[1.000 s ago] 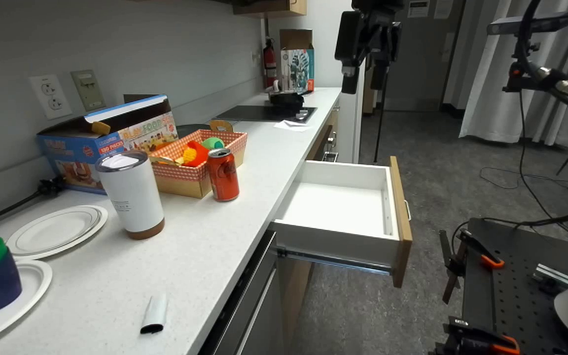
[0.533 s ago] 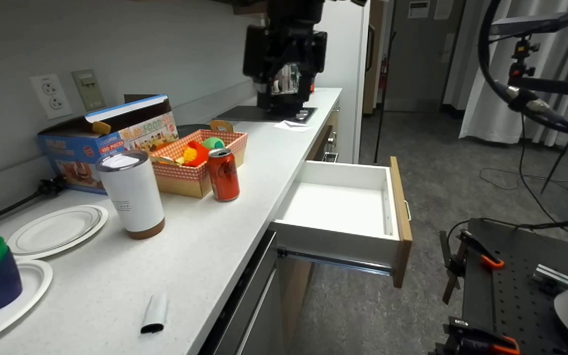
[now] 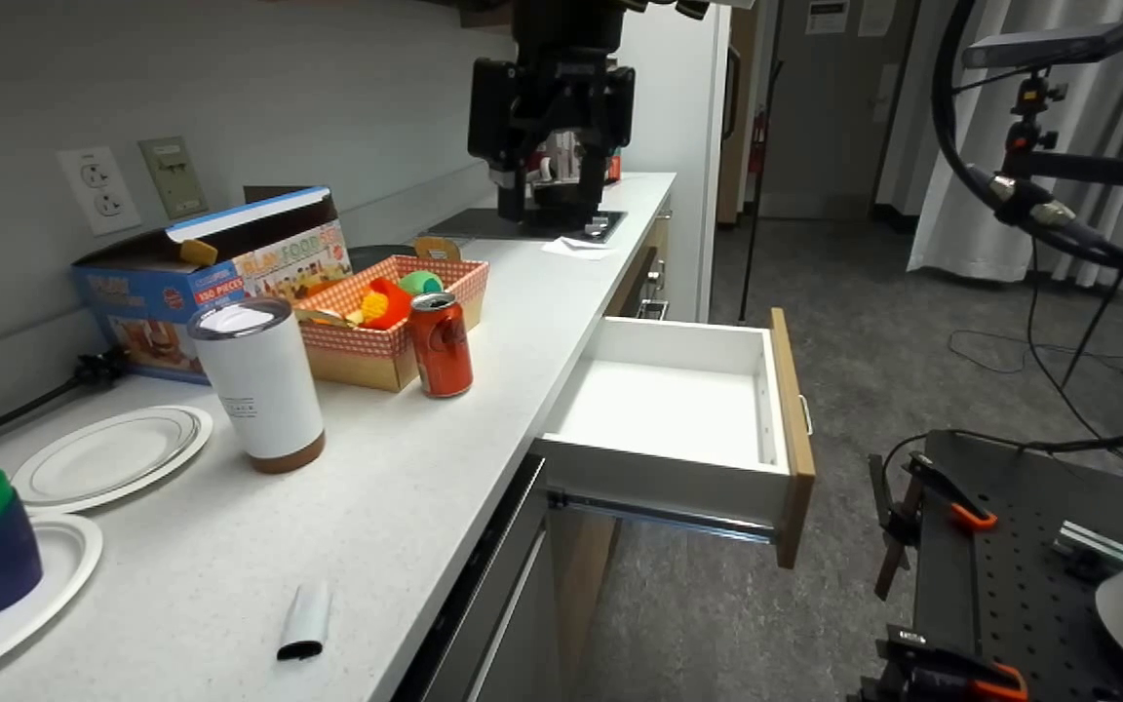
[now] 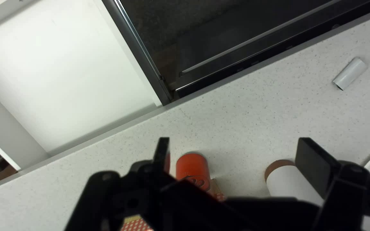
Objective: Put the green pear in the open drawer.
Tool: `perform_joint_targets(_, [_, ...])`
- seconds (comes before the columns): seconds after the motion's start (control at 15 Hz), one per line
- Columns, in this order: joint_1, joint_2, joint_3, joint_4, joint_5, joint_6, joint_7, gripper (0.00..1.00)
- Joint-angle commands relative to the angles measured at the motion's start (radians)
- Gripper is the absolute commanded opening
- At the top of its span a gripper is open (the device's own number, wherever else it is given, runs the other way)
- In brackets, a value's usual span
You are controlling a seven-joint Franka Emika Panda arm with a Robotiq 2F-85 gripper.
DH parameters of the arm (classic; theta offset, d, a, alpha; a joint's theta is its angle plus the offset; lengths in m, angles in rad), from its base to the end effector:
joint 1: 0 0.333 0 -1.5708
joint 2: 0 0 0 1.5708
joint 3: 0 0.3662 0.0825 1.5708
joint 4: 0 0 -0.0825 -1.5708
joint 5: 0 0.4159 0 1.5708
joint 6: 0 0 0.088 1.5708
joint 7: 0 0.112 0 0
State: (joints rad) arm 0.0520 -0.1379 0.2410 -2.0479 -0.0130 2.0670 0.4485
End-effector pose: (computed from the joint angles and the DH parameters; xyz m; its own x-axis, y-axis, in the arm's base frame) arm 0.5311 0.1655 0.5473 0.9763 -0.1494 0.1566 -0.1473 -0.9888 -0.0254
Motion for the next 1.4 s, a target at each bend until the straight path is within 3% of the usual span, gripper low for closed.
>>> perform_joint_targets(0.0, [0.005,0.058,-0.041,0.086,-0.018,-0.001,0.027,1.00])
perform_joint_targets(0.4, [-0.007,0.251,-0.134,0.322,-0.038,0.046,-0.021,1.00])
perform_joint_targets(0.8, [0.006,0.486,-0.196,0.475,0.001,0.244,-0.015,1.00])
perform_joint_targets(0.87, [0.013,0.399,-0.200,0.379,-0.006,0.215,-0.025,1.00])
perform_joint_targets(1.33, [0.018,0.428,-0.210,0.402,-0.011,0.243,-0.018,1.00])
